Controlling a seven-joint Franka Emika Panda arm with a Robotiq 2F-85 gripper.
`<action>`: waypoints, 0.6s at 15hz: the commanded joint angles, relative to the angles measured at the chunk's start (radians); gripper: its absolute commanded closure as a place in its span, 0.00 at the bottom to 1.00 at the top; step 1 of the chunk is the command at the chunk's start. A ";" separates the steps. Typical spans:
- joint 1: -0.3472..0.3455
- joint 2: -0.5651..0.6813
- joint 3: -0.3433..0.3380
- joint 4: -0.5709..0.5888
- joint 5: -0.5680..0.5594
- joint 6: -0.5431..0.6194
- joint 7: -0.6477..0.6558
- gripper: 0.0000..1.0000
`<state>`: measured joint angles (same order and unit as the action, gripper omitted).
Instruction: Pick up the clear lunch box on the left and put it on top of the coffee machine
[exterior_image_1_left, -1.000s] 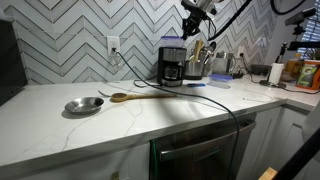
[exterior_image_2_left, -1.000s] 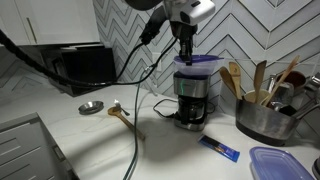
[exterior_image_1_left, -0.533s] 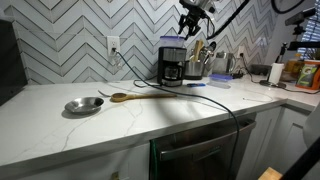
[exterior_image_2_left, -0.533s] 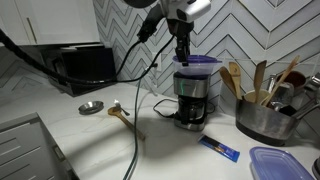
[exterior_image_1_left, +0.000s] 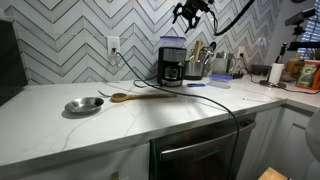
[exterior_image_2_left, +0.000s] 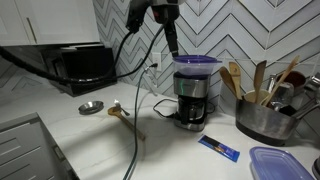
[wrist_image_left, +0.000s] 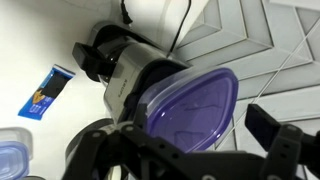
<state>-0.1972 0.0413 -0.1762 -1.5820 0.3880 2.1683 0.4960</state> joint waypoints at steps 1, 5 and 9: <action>0.039 -0.125 0.032 -0.148 -0.032 -0.031 -0.128 0.00; 0.072 -0.192 0.057 -0.230 -0.044 -0.097 -0.278 0.00; 0.083 -0.230 0.050 -0.270 -0.071 -0.205 -0.460 0.00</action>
<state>-0.1211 -0.1284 -0.1128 -1.7847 0.3441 2.0305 0.1613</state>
